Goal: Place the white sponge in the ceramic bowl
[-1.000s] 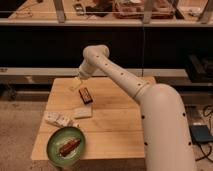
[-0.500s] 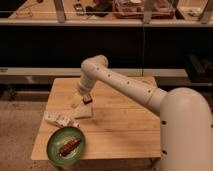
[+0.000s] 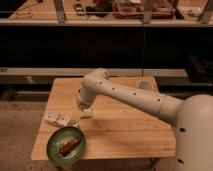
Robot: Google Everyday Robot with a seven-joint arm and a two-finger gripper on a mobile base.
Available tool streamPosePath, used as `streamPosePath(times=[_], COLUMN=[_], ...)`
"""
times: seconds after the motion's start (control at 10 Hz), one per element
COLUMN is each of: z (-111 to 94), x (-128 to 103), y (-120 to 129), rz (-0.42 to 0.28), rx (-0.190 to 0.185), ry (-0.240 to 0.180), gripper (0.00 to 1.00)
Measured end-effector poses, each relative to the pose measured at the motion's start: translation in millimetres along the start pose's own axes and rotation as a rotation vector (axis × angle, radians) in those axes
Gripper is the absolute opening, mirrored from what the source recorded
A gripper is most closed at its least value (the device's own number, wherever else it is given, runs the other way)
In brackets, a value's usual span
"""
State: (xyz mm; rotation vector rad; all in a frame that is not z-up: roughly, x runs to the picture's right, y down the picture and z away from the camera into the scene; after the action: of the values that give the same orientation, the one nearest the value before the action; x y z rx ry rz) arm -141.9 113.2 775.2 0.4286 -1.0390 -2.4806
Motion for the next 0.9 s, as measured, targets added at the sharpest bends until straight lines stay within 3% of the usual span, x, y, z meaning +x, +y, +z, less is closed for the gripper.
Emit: streamPosePath(times=[0.3, 0.5, 0.7, 0.9], z=[22.2, 22.9, 19.6, 25.9], x=[-12.4, -20.8, -28.3, -36.9], y=[7.2, 23.9, 34.6, 42.1], rz=[-0.005, -0.01, -0.021, -0.029], rx=[-0.039, -0.09, -0.115, -0.113], ry=[-0.012, -0.015, -0.019, -0.019], gripper=[0.8, 0.8, 0.8, 0.8])
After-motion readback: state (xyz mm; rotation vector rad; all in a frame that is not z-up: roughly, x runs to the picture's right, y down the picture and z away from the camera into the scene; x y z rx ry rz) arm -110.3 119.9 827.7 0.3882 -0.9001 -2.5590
